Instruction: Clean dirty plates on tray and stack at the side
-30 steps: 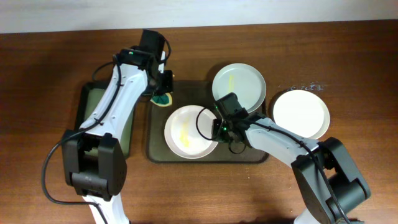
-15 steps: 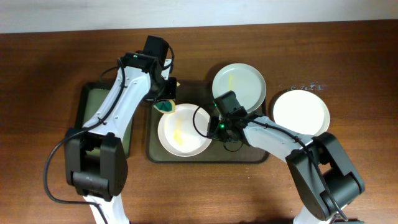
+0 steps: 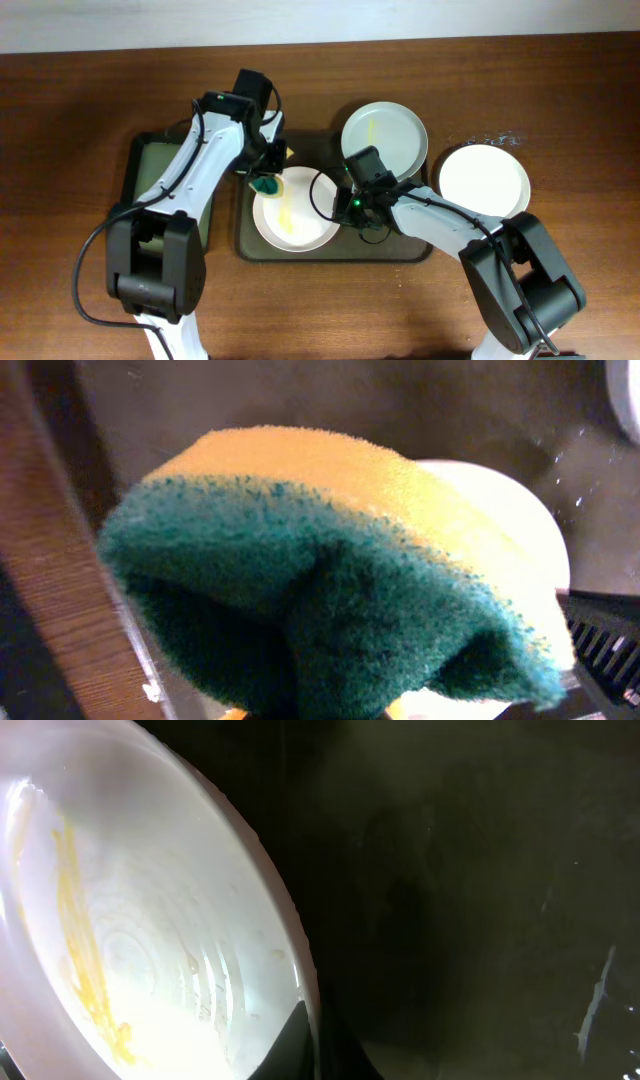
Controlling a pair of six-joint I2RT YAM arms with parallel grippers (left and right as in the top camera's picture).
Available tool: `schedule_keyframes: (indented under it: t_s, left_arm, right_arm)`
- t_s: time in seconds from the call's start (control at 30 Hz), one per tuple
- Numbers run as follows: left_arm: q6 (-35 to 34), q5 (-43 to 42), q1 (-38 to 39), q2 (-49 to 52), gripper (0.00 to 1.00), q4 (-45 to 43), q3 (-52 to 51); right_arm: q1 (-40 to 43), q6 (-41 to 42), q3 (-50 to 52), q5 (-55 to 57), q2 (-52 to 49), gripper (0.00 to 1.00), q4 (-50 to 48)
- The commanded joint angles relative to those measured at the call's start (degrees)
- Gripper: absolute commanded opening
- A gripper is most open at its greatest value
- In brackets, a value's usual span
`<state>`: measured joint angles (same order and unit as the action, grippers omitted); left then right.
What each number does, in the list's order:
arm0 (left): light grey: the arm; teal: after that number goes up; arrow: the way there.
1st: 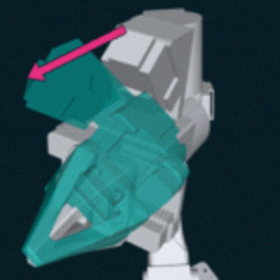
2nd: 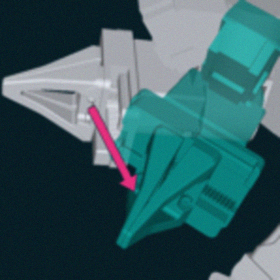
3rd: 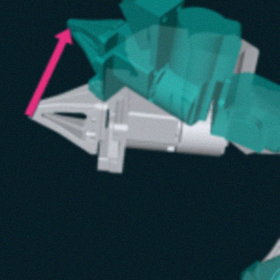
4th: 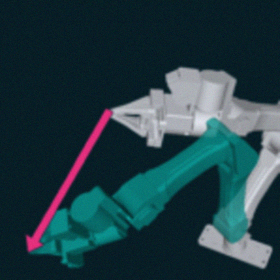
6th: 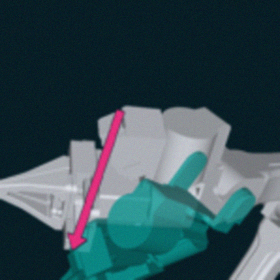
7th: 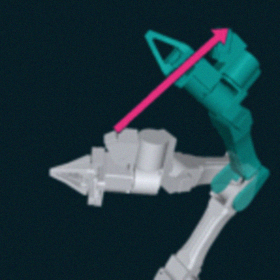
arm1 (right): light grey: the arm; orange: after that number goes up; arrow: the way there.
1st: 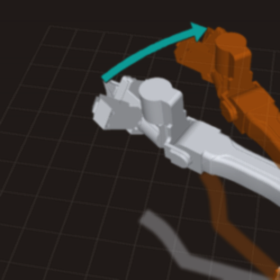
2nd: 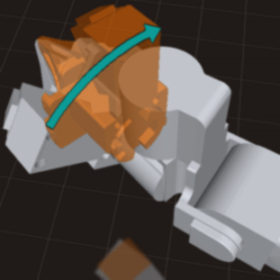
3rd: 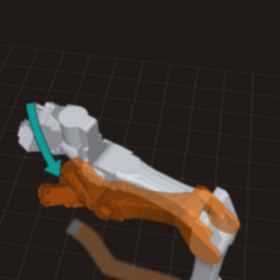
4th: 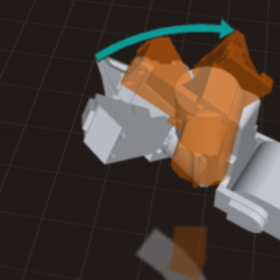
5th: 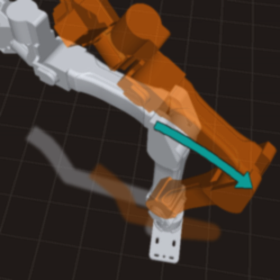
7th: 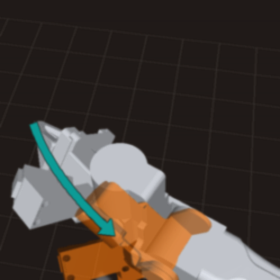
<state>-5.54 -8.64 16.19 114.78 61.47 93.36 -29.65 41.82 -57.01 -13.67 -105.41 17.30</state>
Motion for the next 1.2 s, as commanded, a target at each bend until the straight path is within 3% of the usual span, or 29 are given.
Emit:
schedule_keyframes:
  t_s: [0.0, 0.4, 0.77, 1.17]
  left_arm:
    - [1.3, -2.6, 0.8, -0.2, 0.00, -1.7, -2.7]
    - [1.0, -2.1, 1.3, -0.2, 0.00, -8.7, -8.5]
    - [-5.7, -1.5, 2.4, -0.2, 0.00, -11.8, -19.2]
    - [-4.5, -16.5, 7.7, -0.2, 0.00, -9.1, -22.7]
  right_arm:
    - [0.2, 0.2, -0.3, -1.2, -1.6, 0.04, 0.7]
    - [0.2, 0.2, -0.3, -1.1, -1.6, 0.04, 0.9]
    - [0.2, 0.2, -0.3, -1.1, -1.6, 0.04, 0.9]
    - [0.2, 0.2, -0.3, -1.1, -1.6, 0.04, 0.8]
